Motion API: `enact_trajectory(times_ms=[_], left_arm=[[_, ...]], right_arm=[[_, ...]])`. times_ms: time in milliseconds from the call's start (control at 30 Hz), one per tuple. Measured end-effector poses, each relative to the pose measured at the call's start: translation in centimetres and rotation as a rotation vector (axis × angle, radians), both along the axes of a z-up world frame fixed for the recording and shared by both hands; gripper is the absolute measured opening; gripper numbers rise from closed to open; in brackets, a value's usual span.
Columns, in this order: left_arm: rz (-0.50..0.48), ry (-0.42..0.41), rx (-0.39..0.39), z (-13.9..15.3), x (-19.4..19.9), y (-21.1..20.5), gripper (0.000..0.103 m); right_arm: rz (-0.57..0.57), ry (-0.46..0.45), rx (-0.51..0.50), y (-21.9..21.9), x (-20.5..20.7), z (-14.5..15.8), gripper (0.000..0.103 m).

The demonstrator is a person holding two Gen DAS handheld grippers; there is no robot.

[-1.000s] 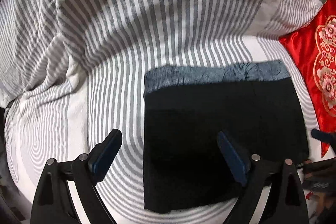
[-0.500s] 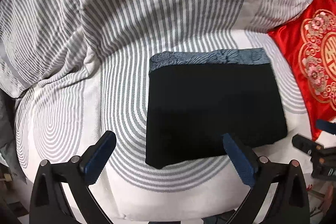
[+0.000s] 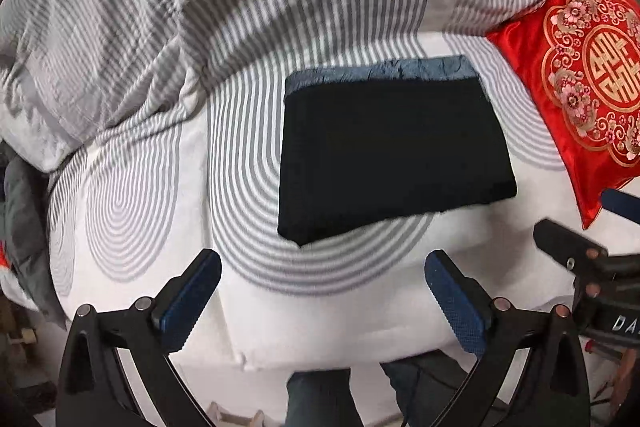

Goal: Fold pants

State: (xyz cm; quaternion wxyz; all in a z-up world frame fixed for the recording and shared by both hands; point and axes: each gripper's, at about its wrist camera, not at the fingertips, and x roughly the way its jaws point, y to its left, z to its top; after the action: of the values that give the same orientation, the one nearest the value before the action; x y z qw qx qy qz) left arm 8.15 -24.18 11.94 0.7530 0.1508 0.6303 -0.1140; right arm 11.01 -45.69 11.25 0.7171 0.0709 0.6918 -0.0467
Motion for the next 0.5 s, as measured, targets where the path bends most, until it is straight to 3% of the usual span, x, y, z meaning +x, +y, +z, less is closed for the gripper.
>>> enact_trajectory(times_ms=[500], left_arm=[[0.039, 0.015, 0.006, 0.5, -0.8, 1.2, 0.102]], right_arm=[[0.027, -0.013, 0.007, 1.1, -0.3, 0.9, 0.102]])
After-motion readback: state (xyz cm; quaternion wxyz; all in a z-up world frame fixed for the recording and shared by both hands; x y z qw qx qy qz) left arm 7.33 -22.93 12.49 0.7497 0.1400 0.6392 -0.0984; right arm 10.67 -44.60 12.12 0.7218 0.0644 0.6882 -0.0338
